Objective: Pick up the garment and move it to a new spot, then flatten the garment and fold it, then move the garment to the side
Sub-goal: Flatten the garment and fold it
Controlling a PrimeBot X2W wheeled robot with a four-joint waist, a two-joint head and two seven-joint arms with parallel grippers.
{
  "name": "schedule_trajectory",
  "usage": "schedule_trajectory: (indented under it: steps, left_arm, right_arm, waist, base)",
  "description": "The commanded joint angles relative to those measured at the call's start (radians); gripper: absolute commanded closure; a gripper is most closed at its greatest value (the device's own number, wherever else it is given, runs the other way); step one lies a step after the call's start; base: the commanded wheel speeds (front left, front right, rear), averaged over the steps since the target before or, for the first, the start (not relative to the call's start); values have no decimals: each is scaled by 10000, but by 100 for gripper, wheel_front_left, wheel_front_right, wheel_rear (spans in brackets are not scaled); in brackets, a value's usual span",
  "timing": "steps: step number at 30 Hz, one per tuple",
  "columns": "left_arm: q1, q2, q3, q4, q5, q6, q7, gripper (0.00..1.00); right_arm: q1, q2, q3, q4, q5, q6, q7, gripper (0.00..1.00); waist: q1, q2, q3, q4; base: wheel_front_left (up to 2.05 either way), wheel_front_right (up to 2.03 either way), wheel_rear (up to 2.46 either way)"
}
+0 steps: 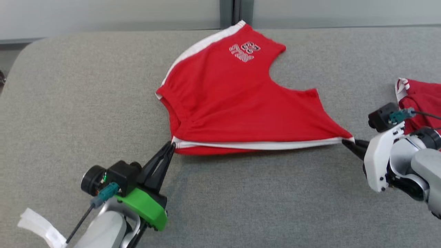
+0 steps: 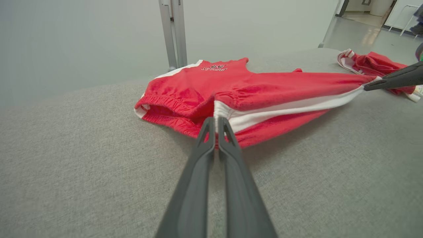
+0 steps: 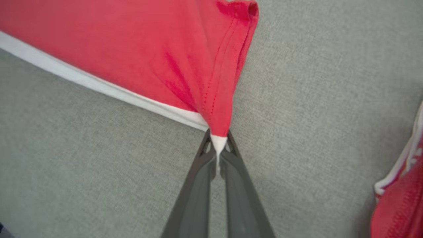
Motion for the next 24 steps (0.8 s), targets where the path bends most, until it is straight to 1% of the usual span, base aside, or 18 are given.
schedule_trajectory:
  steps: [1, 7, 10, 13, 15, 18, 20, 24]
  left_arm:
    - [511, 191, -7, -188, -143, 25, -28, 100]
    - [1841, 648, -224, -1103, -130, 24, -28, 100]
    - [2327, 853, -467, -1545, -70, 26, -26, 100]
    - [2681, 1167, -733, -1945, -69, 27, -26, 100]
    - [2814, 1289, -779, -2109, -128, 27, -28, 100]
    - [2715, 1362, -668, -2243, -102, 27, -27, 100]
    - [2498, 1253, -510, -2268, -36, 27, -27, 100]
    - [2108, 943, -323, -2247, 81, 29, -27, 100]
  right_arm:
    - [316, -360, 206, -303, 254, -28, 235, 100]
    - [1106, -1541, 715, -1840, 1304, -28, 1152, 100]
    - [1538, -2223, 843, -2574, 1581, -28, 1479, 100]
    - [1839, -3006, 770, -3393, 1808, -30, 1746, 100]
    - [1917, -3396, 616, -3713, 1940, -33, 1900, 100]
    - [1774, -3679, 290, -3970, 1984, -34, 2013, 100]
    - [1567, -3729, 38, -3980, 1842, -36, 2115, 100]
    - [1119, -3564, -294, -3761, 1432, -36, 2584, 100]
  waist:
    - [1, -1, -1128, -12]
    - [1, -1, -1565, -85]
    - [1, -1, -1689, 8]
    - [1, -1, -1776, 56]
    - [1, -1, -1759, 72]
    - [1, -1, -1631, 153]
    - [1, -1, -1496, 231]
    - [1, -1, -1193, 470]
  base:
    - [0, 0, 0]
    - [0, 0, 0]
    - [0, 0, 0]
    - [0, 0, 0]
    - [0, 0, 0]
    - [0, 0, 0]
    - [0, 0, 0]
    - [0, 0, 0]
